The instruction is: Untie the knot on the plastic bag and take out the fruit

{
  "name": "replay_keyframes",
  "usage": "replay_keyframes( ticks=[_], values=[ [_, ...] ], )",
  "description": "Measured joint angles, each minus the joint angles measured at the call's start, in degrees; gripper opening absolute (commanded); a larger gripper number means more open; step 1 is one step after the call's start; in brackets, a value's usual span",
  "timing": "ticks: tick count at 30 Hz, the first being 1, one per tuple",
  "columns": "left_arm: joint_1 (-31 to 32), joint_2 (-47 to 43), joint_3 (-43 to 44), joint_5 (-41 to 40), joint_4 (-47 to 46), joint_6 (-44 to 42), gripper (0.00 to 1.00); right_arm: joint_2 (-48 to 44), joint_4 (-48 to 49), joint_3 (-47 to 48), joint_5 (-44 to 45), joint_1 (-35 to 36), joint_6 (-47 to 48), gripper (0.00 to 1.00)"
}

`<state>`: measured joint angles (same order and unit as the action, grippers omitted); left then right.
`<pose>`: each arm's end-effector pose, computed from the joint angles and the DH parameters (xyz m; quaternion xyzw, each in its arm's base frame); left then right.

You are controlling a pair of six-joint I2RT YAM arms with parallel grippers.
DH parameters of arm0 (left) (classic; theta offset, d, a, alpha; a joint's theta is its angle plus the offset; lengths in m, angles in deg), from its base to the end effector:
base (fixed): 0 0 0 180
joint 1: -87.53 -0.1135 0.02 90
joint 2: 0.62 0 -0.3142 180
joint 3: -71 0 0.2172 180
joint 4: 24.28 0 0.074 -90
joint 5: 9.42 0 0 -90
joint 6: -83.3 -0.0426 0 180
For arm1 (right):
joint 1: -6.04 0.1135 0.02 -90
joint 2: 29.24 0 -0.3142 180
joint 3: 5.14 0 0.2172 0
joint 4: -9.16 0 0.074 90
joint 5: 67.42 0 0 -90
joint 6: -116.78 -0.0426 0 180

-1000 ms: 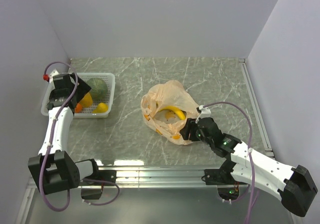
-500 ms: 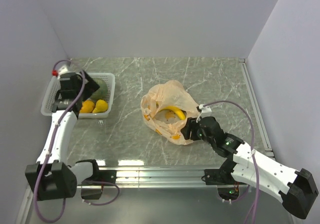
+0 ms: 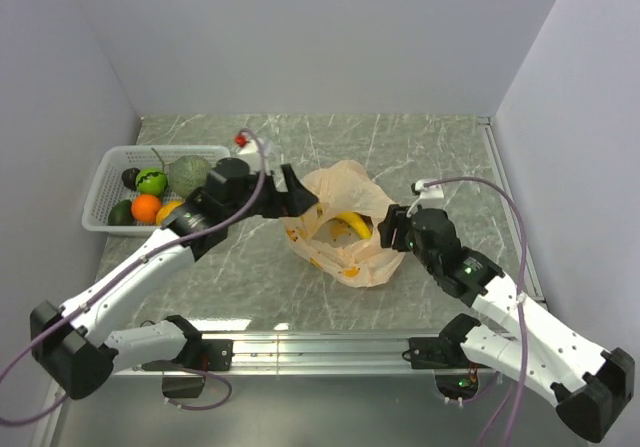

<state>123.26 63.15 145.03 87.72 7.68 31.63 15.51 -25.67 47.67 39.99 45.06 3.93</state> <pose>0.1616 -0.1228 0.3910 0.0162 0.8265 -0.3786 0.4162 0.0968 0.0620 0.3135 -0.0398 0.8446 0.1558 0.5107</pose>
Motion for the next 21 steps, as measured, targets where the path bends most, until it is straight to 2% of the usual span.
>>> replay_keyframes(
  ticks=[8, 10, 11, 13, 14, 16, 18, 21],
  values=[
    [11.39, 12.87, 5.42, 1.01, -3.08, -1.33, 0.94, 7.23, -0.07, 0.72, -0.24, -8.09, 0.13, 0.65],
    [13.03, 15.58, 6.1, 1.27, -3.63, -1.53, 0.94, 9.01, 0.46, 0.35, -0.96, -10.36, -0.24, 0.61],
    [13.73, 16.96, 6.51, 1.36, -4.0, -1.6, 0.94, 9.9, 0.7, -0.04, -1.33, -11.5, -0.35, 0.58],
    [14.93, 19.63, 7.5, 1.42, -4.81, -1.7, 0.94, 11.43, 1.2, -1.31, -2.29, -13.4, -0.96, 0.38],
    [15.45, 20.98, 8.09, 1.36, -5.44, -1.7, 0.94, 12.09, 1.16, -2.03, -2.8, -14.32, -1.44, 0.2],
    [16.35, 24.0, 9.66, 0.79, -6.23, -1.68, 0.94, 12.66, 1.07, -3.34, -3.65, -15.5, -2.45, 0.08],
    [16.9, 27.32, 11.5, -0.15, -6.93, -1.64, 0.94, 12.04, 0.94, -4.26, -4.0, -16.0, -3.17, 0.0],
    [17.38, 32.48, 13.64, -2.54, -8.02, -0.96, 0.94, 8.5, 0.79, -4.63, -4.72, -16.2, -3.37, 0.0]
  ],
)
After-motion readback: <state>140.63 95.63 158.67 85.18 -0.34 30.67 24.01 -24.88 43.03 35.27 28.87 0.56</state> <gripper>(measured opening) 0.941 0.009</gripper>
